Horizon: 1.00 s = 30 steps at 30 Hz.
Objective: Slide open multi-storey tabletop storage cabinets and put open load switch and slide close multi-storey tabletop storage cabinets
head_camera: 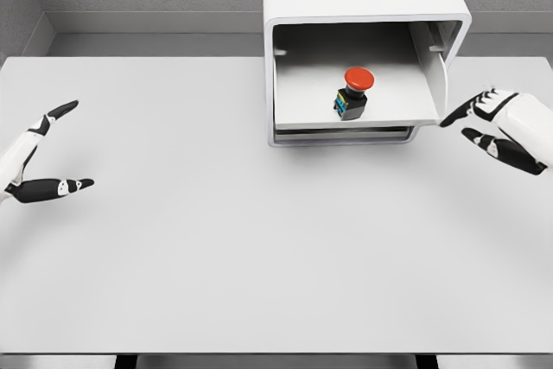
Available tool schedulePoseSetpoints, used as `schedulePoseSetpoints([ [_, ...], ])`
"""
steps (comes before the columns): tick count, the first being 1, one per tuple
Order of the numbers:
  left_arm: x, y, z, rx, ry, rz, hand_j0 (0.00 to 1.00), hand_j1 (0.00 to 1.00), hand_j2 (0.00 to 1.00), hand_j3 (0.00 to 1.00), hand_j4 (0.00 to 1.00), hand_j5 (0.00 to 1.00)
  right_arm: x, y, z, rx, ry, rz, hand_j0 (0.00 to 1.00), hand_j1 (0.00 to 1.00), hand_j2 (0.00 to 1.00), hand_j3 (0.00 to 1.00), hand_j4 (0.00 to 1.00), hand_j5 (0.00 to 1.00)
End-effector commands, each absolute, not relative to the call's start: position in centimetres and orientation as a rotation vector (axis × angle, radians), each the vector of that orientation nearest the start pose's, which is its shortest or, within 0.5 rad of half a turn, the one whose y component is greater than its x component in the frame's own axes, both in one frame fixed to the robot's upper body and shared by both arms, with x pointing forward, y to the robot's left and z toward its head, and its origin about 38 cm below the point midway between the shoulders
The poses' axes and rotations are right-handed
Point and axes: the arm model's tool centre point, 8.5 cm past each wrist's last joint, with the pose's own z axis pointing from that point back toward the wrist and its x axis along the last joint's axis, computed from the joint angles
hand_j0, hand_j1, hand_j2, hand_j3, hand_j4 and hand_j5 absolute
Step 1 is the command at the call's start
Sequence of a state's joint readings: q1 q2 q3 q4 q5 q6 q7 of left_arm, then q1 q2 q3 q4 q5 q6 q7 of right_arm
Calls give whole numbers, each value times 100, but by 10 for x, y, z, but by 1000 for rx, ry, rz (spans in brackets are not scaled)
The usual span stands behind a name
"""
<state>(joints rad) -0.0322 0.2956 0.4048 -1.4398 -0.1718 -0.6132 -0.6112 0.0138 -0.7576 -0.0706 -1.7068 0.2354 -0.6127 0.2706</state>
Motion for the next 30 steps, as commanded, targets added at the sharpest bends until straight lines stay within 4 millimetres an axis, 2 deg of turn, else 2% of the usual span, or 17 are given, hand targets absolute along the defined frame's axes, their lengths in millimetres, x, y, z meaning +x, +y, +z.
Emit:
schedulePoseSetpoints([
  [1,340,408,130,355,-1794,-877,100,100,100,100,100,100,337,-384,231,-543,-1856,1421,47,47,47,47,47,47],
  [3,340,408,130,355,-1794,-877,100,100,100,100,100,100,334,-388,230,-549,-1840,1423,47,47,47,47,47,47],
  [7,340,408,130,355,-1794,-877,100,100,100,100,100,100,330,-385,218,-523,-1814,1435,49,49,49,49,49,49],
  [9,340,408,130,355,-1794,-877,100,100,100,100,100,100,330,-371,205,-467,-1807,1459,49,49,49,49,49,49],
  [13,340,408,130,355,-1794,-877,100,100,100,100,100,100,325,-344,197,-384,-1847,1479,50,50,50,50,50,50],
  [21,338,409,128,353,-1787,-878,100,100,100,100,100,100,325,-329,188,-352,-1866,1471,51,51,51,51,51,51],
  [30,338,409,128,353,-1787,-878,100,100,100,100,100,100,337,-314,193,-351,-1896,1505,52,52,52,52,52,52],
])
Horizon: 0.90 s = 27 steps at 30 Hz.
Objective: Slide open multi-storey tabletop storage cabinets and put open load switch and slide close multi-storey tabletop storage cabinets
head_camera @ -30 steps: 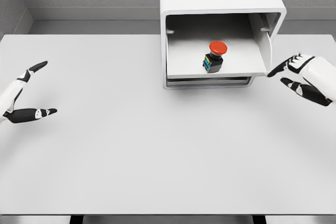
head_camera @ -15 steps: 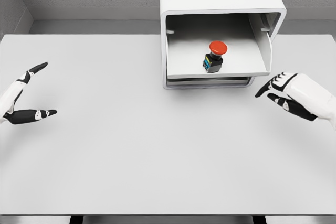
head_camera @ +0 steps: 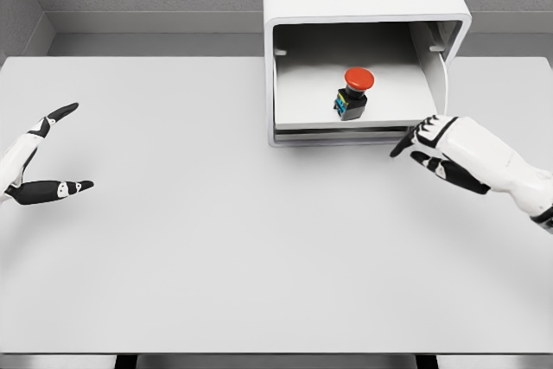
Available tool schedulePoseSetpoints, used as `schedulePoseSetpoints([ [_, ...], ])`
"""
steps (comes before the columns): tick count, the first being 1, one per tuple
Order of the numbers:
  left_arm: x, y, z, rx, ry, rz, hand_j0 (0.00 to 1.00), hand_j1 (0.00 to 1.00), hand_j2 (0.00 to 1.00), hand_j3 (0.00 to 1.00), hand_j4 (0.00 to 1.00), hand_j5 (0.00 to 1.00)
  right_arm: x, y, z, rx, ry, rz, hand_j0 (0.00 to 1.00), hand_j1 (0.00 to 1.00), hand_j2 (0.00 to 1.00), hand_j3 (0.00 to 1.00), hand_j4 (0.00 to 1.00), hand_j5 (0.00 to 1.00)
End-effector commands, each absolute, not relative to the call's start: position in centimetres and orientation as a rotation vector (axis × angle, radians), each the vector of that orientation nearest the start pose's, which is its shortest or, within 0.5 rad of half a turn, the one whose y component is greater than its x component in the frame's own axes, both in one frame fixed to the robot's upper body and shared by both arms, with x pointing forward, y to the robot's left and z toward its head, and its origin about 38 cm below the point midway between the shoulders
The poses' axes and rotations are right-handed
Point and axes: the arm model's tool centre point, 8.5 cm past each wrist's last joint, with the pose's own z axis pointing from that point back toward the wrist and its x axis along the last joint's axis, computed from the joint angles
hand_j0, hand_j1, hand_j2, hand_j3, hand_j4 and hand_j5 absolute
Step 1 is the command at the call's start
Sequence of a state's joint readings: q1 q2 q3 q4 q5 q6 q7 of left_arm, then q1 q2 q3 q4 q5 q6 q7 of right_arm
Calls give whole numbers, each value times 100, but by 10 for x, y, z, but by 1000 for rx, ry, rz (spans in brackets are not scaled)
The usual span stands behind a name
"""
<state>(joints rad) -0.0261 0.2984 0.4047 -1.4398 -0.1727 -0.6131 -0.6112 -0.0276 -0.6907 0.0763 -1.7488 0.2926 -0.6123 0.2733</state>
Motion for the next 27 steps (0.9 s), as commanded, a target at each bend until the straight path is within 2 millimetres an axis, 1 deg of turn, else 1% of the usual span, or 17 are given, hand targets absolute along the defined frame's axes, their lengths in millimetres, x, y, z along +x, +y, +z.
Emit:
schedulePoseSetpoints([
  [1,338,409,128,353,-1787,-878,100,100,100,100,100,100,337,-314,194,-354,-1897,1507,52,52,52,52,52,52],
  [6,338,408,127,352,-1787,-877,100,100,100,100,100,100,348,-313,195,-359,-1896,1510,53,53,53,53,53,53],
  [10,338,408,127,352,-1787,-877,100,100,100,100,100,100,355,-310,191,-344,-1890,1510,54,54,54,54,54,54],
  [14,336,408,126,350,-1782,-878,100,100,100,100,100,100,356,-312,187,-345,-1875,1507,54,54,54,54,54,54],
  [17,336,409,126,350,-1780,-878,100,100,100,100,100,100,359,-312,190,-354,-1882,1506,54,54,54,54,54,54],
  [20,336,410,126,351,-1780,-877,100,100,100,100,100,100,361,-314,187,-351,-1872,1503,54,54,54,54,54,54],
  [27,335,410,125,351,-1779,-877,100,100,100,100,100,100,379,-312,189,-356,-1862,1516,55,55,55,55,55,55],
])
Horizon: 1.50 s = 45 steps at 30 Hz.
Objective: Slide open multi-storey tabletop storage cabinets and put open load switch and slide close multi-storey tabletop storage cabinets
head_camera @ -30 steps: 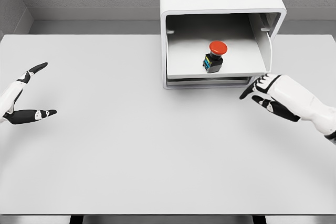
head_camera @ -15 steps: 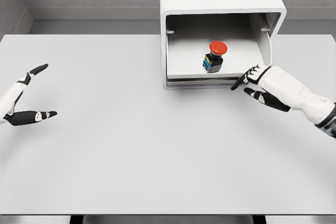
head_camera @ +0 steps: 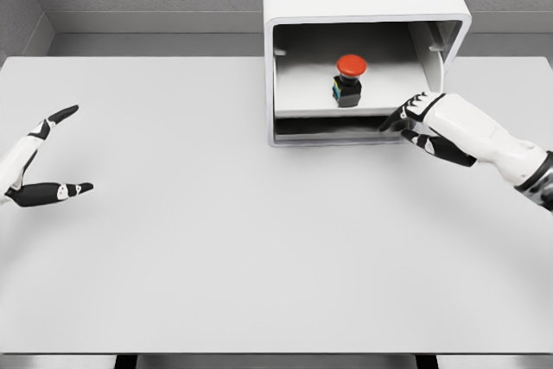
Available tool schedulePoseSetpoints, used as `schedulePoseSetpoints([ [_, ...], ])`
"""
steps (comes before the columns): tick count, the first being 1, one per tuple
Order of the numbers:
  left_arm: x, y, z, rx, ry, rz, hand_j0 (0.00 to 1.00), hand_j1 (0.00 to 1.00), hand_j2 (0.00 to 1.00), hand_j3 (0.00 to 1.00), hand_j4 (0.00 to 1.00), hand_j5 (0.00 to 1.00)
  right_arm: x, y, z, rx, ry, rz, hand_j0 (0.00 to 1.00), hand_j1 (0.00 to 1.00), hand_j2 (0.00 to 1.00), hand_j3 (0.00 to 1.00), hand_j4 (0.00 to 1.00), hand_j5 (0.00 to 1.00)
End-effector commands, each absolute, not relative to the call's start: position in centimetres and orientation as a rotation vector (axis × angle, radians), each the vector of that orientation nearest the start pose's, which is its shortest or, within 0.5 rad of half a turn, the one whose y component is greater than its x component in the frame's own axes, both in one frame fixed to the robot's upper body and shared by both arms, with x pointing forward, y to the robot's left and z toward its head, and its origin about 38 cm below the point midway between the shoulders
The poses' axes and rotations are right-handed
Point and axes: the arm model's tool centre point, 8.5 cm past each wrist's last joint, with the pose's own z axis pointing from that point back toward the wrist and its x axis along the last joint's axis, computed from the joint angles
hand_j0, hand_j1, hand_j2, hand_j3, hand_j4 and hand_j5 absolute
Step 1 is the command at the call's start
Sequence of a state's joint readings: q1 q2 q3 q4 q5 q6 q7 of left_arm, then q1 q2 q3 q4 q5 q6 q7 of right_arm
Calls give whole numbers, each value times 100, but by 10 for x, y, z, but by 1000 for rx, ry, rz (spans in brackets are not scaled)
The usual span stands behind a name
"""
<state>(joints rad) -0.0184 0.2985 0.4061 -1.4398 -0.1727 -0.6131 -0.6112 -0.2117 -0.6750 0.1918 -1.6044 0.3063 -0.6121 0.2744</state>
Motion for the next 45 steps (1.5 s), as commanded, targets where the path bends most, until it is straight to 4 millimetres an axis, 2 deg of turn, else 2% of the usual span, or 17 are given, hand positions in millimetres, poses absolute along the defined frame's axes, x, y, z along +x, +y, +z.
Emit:
schedulePoseSetpoints([
  [1,336,410,126,351,-1780,-877,100,100,100,100,100,100,382,-311,190,-357,-1867,1509,55,55,55,55,55,55],
  [6,335,410,125,351,-1779,-877,100,100,100,100,100,100,388,-311,190,-359,-1866,1506,57,57,57,57,57,57],
  [12,335,410,125,351,-1779,-877,100,100,100,100,100,100,388,-314,202,-380,-1887,1511,57,57,57,57,57,57],
  [15,335,410,125,351,-1779,-877,100,100,100,100,100,100,379,-334,209,-432,-1859,1518,57,57,57,57,57,57],
  [20,335,410,125,351,-1779,-877,100,100,100,100,100,100,363,-382,209,-528,-1760,1493,58,58,58,58,58,58],
  [23,335,411,125,353,-1777,-876,100,100,100,100,100,100,359,-393,212,-553,-1740,1486,58,58,58,58,58,58],
  [38,337,412,122,348,-1768,-874,100,100,100,100,100,100,356,-396,211,-548,-1730,1491,58,58,58,58,58,58],
  [42,336,413,121,353,-1757,-879,100,100,100,100,100,100,355,-388,205,-522,-1738,1488,58,58,58,58,58,58],
  [44,336,413,121,355,-1754,-883,100,100,100,100,100,100,357,-377,199,-504,-1771,1460,59,59,59,59,59,59],
  [45,337,412,120,353,-1753,-884,100,100,100,100,100,100,359,-365,193,-476,-1798,1441,59,59,59,59,59,59],
])
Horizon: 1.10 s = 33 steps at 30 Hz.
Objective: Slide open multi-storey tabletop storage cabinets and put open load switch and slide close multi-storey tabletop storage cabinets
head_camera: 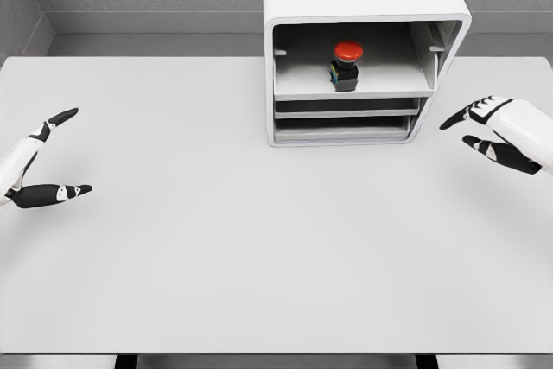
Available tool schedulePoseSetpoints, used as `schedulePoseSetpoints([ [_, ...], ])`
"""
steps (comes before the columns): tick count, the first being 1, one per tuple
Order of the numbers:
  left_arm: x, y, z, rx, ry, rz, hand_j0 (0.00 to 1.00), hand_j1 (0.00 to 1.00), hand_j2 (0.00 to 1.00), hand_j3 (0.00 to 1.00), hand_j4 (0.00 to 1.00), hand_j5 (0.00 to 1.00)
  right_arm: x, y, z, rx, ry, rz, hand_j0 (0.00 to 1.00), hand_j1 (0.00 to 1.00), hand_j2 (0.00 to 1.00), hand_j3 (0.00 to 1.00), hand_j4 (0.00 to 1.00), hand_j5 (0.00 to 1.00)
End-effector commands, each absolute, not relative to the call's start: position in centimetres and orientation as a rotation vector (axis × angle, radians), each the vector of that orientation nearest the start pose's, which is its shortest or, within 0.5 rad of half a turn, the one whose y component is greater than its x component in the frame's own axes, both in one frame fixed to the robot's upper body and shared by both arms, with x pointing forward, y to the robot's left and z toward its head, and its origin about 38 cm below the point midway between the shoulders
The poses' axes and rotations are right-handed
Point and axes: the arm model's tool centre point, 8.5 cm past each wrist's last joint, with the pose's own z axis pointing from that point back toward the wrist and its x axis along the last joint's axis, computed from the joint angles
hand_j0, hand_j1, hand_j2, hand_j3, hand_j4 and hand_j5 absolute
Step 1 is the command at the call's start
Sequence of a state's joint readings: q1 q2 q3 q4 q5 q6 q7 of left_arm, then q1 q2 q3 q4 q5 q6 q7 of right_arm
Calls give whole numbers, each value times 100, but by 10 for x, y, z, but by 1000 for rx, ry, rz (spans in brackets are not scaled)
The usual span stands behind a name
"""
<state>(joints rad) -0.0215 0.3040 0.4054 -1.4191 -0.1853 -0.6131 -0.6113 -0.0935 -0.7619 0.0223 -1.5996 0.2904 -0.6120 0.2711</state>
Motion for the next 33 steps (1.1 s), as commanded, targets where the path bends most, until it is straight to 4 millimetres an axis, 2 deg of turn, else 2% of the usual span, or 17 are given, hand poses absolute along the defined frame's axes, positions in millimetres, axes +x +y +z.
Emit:
schedulePoseSetpoints([
  [1,336,413,120,354,-1753,-883,100,100,100,100,100,100,363,-353,193,-448,-1814,1463,60,60,60,60,60,60],
  [6,336,410,116,355,-1737,-893,100,100,100,100,100,100,372,-328,189,-391,-1840,1498,59,59,59,59,59,59],
  [8,335,413,107,345,-1710,-886,100,100,100,100,100,100,372,-328,190,-392,-1843,1497,59,59,59,59,59,59],
  [23,335,413,108,351,-1710,-888,100,100,100,100,100,100,386,-313,199,-389,-1888,1504,59,59,59,59,59,59],
  [33,333,410,104,341,-1705,-888,100,100,100,100,100,100,401,-310,191,-375,-1864,1496,59,59,59,59,59,59],
])
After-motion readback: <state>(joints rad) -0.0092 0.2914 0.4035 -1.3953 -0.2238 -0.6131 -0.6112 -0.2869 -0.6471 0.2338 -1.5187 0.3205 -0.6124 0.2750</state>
